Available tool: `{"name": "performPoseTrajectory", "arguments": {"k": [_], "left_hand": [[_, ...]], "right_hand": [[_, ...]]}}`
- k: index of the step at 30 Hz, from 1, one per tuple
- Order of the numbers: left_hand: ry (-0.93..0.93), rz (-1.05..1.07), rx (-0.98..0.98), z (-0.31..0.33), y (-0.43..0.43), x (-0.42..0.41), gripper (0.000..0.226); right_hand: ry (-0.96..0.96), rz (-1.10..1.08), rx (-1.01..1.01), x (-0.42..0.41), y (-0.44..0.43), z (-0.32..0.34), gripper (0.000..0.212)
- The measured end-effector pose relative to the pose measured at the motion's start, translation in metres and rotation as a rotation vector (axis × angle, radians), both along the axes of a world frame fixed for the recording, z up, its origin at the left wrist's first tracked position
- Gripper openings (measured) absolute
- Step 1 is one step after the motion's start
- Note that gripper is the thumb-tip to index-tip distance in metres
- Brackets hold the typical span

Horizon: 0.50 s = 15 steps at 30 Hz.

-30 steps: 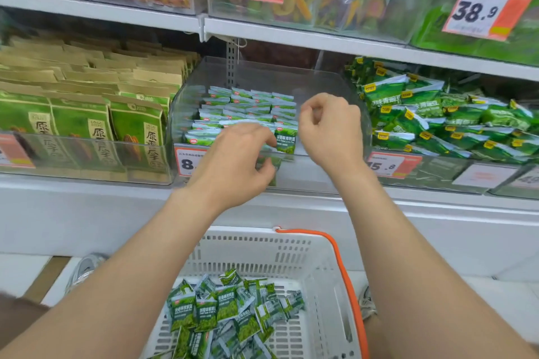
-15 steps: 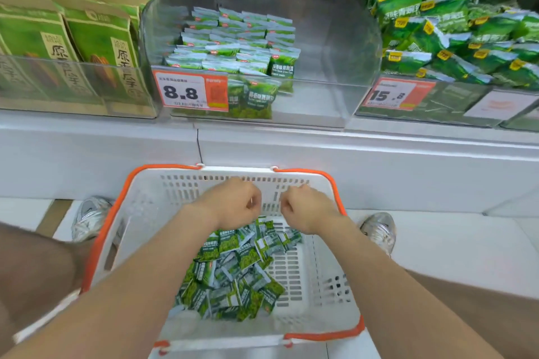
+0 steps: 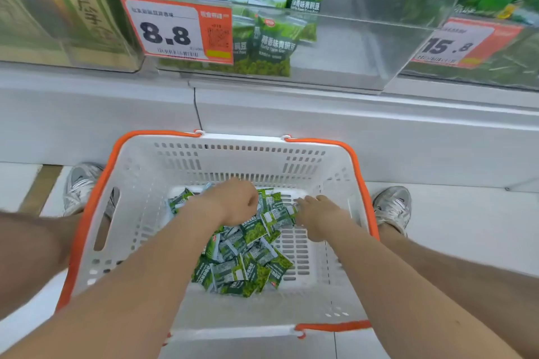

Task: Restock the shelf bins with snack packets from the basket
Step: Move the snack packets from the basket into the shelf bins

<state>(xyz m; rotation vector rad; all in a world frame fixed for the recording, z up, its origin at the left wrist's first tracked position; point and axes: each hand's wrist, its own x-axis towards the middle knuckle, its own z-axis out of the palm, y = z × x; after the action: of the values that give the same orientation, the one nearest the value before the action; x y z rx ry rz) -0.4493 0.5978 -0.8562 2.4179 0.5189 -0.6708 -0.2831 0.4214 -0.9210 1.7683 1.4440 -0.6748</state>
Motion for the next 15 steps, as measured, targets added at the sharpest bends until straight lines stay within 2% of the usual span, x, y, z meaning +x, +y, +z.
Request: {"name": "performPoseTrajectory", "arguments": {"k": [4, 8, 13, 15], "left_hand": [[0.001, -0.001, -0.021, -0.004, 0.000, 0.005, 0.028], [0.002, 0.019, -0.037, -0.007, 0.000, 0.005, 0.029], [0.009, 0.031, -0.057, -0.005, 0.000, 0.001, 0.027], [-0.014, 0.049, -0.059, -0.001, 0.001, 0.001, 0.025]], "right_hand": [[-0.004, -0.011, -0.018, -0.007, -0.003, -0.005, 0.054], [0.085, -0.137, 0.175, -0.014, 0.002, 0.005, 0.037], [0.118, -0.315, 0.343, -0.016, 0.006, 0.024, 0.027], [0.198, -0.440, 0.467, -0.013, 0.013, 0.033, 0.021]]}}
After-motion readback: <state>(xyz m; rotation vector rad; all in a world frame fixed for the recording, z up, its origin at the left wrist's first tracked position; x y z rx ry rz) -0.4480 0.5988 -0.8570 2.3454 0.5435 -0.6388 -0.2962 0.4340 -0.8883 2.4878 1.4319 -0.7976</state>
